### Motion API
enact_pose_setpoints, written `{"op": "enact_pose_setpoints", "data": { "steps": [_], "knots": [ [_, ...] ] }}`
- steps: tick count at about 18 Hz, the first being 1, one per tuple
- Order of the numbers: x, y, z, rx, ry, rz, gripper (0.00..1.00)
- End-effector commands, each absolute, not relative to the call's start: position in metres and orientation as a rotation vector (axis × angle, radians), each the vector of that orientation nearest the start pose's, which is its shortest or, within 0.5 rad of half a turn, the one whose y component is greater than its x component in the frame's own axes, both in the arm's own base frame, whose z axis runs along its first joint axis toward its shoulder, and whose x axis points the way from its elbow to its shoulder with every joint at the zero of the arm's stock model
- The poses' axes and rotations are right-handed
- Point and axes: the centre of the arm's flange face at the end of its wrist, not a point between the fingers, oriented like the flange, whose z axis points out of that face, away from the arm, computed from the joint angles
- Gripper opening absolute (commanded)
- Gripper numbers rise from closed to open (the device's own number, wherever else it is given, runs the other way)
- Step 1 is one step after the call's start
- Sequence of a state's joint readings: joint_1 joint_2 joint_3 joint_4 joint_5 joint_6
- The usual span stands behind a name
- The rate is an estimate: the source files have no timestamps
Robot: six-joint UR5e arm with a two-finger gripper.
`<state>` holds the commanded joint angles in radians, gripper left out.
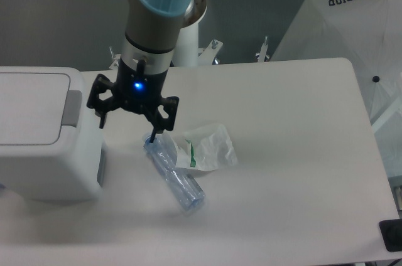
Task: Open the trash can
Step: 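Lower the gripper onto the trash can lid's raised edge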
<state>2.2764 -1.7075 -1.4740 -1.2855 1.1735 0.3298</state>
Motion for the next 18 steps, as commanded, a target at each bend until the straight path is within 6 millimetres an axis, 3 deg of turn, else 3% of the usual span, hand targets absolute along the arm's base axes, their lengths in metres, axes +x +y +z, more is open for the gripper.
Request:
{"op": "enact_pose_setpoints", "data": {
  "steps": [3, 14, 18],
  "knots": [
    [-0.227, 0.537, 0.493, -2.697, -0.436, -0.323, 1.0],
    [-0.206, 0.545, 0.49, -2.676, -0.429, -0.396, 1.0],
    [-0.2, 0.546, 0.479, -2.697, -0.434, -0.409, 1.0]
  ]
}}
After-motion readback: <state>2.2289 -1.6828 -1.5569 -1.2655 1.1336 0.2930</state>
